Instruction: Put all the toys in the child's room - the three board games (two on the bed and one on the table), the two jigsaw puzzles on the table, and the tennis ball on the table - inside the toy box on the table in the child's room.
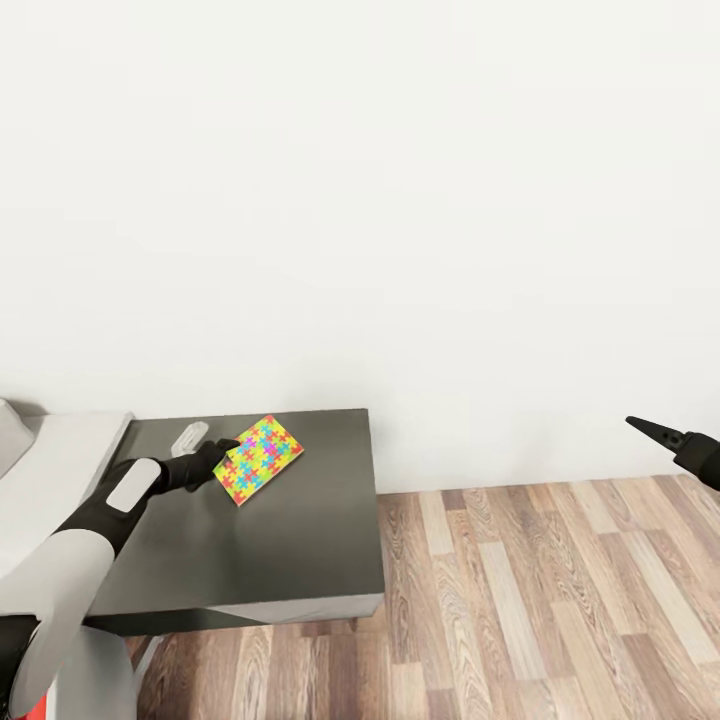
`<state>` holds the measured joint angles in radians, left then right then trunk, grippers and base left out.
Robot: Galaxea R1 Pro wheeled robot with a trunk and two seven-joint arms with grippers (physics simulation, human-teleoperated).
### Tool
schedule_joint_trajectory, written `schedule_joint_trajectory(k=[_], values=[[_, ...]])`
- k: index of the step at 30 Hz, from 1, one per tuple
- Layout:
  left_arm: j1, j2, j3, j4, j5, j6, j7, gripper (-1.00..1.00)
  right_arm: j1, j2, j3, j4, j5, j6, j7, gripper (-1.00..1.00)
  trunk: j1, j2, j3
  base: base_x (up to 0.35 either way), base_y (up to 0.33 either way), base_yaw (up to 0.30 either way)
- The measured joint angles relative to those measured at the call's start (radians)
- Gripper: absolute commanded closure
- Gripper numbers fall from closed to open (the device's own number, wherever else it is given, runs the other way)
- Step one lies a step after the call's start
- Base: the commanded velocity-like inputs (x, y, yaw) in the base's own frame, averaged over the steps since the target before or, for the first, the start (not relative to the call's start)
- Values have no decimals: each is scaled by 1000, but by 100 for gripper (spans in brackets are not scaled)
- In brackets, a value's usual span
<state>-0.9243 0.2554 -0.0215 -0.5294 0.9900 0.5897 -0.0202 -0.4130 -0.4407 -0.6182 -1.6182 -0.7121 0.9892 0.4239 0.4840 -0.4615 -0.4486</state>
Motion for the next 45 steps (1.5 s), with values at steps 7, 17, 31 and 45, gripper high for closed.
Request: schedule_joint_trajectory(k=[7,17,31,45], values=[[1,-3,0,0,-4,0,-39,-100,2,2,4,0,-1,0,0,-100,0,0,0,0,0,-102],[2,-9,-1,1,-3,0,-42,-100,2,2,5,0,0,0,0,-100,0,0,0,0,0,-274],[4,-26,-4,0,-1,2,-71,-100,2,2,2,0,-1,0,3,-100,0,0,0,0,0,-171],[5,-26,-4,-1,-1,2,-71,-100,2,2,6,0,-1,0,3,-100,0,0,0,0,0,-178]])
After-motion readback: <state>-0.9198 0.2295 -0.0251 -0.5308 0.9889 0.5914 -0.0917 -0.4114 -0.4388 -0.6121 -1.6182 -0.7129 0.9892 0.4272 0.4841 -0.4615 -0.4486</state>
